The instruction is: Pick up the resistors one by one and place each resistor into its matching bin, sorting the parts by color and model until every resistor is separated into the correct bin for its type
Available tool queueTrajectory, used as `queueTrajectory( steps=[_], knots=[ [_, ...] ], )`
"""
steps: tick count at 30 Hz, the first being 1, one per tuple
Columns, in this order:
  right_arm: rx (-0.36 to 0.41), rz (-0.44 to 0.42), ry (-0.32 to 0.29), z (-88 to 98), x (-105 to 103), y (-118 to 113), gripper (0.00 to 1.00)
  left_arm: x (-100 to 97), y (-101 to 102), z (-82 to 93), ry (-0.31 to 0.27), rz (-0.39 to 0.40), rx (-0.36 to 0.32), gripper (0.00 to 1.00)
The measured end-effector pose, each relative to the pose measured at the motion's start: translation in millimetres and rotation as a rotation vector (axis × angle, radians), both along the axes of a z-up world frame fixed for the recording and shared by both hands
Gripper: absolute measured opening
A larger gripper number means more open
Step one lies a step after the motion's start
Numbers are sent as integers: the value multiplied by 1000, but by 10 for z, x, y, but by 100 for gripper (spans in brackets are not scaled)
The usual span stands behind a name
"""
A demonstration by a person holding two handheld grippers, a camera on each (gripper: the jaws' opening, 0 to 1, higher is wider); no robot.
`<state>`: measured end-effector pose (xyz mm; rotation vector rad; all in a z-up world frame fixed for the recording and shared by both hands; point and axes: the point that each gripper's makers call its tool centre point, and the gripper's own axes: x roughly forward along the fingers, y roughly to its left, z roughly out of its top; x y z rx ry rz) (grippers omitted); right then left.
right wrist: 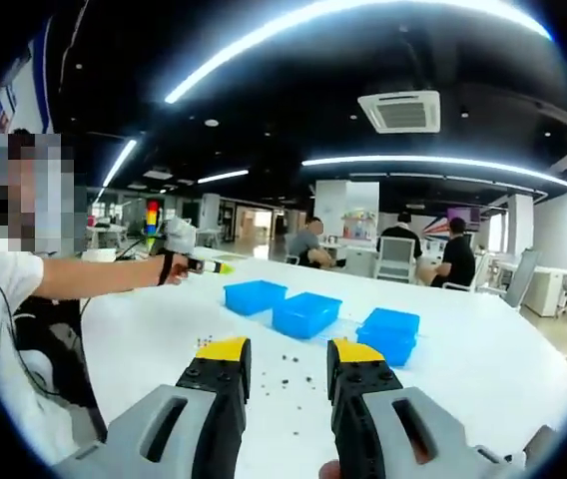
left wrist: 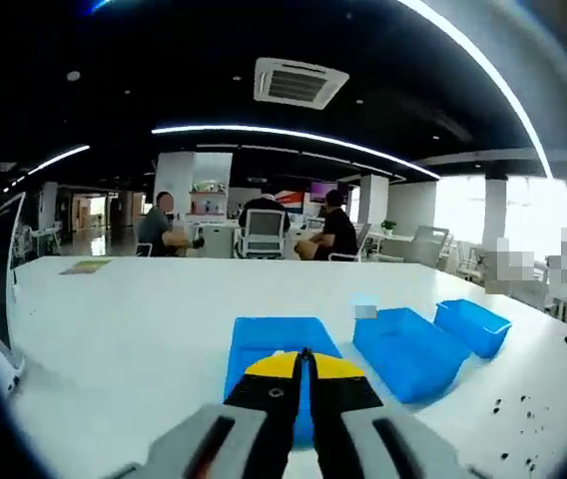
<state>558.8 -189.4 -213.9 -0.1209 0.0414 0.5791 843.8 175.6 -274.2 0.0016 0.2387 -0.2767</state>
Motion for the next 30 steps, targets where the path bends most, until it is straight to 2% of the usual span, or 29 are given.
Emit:
queueTrajectory(
  steps=[4, 13, 17, 19, 23, 27, 30],
  knots=[
    [-1, -3, 2, -4, 5, -2, 33, 111, -99, 11, 2, 1, 7, 7],
    [1, -4, 5, -13, 21, 14, 33, 217, -125, -69, 34, 33, 30, 8],
    [4, -6, 4, -8, 28, 1, 33, 256, -146, -94, 57, 32, -2, 37],
    [4, -7, 6, -16, 33, -4, 33, 246, -122, -99, 50, 42, 29, 38],
    [5, -6, 5, -16, 27, 1, 33, 202, -126, -69, 46, 37, 29, 40],
    [4, -1, 3, -15, 17, 16, 33, 95, -181, 19, 29, 7, 36, 41],
    [4, 0, 4, -24, 17, 20, 33, -79, -303, 128, 16, -51, 24, 43]
  ],
)
